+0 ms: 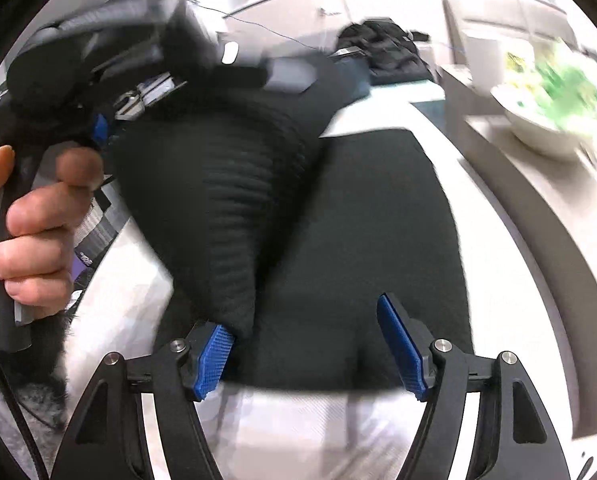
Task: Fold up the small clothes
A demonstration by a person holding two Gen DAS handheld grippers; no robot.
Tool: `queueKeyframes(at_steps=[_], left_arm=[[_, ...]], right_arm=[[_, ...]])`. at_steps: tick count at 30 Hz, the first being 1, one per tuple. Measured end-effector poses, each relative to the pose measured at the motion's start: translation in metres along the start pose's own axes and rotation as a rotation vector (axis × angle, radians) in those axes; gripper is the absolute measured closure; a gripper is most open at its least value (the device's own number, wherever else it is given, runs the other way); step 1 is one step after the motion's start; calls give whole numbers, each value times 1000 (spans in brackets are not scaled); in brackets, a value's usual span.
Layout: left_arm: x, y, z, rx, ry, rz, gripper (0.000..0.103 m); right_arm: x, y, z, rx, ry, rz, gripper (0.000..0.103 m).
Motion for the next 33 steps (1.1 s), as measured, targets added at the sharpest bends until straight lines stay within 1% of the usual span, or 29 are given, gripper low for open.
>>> queueKeyframes(at_steps=[2,3,5,7,8,10,12,13,14,16,18,19,21,22,23,25,26,27,28,29,30,31,33], left_arm=[[-8,2,8,-2,-21,18,47],[-10,3,8,1,-15,28,46],[-19,1,-6,25,21,49,42],[-27,-5,-24,60,71,41,37],[-34,-18,-41,78,90,32,36],[-41,-42,-62,126,130,4,35],[-50,-63,-77,156,161,-46,35],[-52,-74,-83,163,167,-67,35],[-56,-85,-87,174,173,-95,35],[-63,-101,-92,196,178,-135,35],[-68,-108,-95,199,181,-157,35],[-72,-111,-99,199,183,-161,35],[-74,-113,-100,200,192,-160,35],[-78,-117,-105,200,198,-157,35],[-80,-118,-107,203,202,-157,35],[-89,-127,-108,219,204,-163,35],[-91,-131,-108,231,200,-168,35],[-93,-135,-107,244,196,-173,35],[-97,-140,-108,255,195,-180,35],[-98,-144,-107,259,196,-183,35],[-97,-145,-107,254,207,-177,35],[-96,-148,-108,251,224,-172,35],[-93,-151,-110,242,239,-180,35]], right_arm=[[-10,15,7,16,-29,38,30],[-11,19,9,29,-39,51,30],[-13,32,8,70,-34,76,30],[-11,37,7,96,-19,93,30],[-10,42,7,105,-15,106,30],[-9,50,7,121,-14,150,30],[-7,56,10,155,-26,220,30],[-6,61,12,163,-33,249,33],[-2,63,15,153,-37,270,37],[7,65,19,88,-44,285,71],[18,56,16,88,-44,277,81],[23,51,9,107,-21,260,85],[28,47,-1,146,-9,251,85],[24,49,-2,138,-26,252,85],[21,51,1,111,-54,249,83],[13,61,17,15,-134,225,67],[8,66,18,26,-133,236,67],[5,70,13,39,-115,255,64],[7,72,12,32,-104,263,59],[7,74,8,17,-93,260,57],[9,74,6,-5,-82,250,51],[11,75,5,-20,-75,244,48],[12,79,4,-44,-72,235,45]])
Point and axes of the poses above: each gripper's, at about its wrist camera, not at the fingertips, and z roughly the way its jaws point, y to its right, x to its top, the point moved 4 cm from there along z, roughly the way its jaws point, and after that the axes turned 15 degrees about -x, right-handed, at the moved point
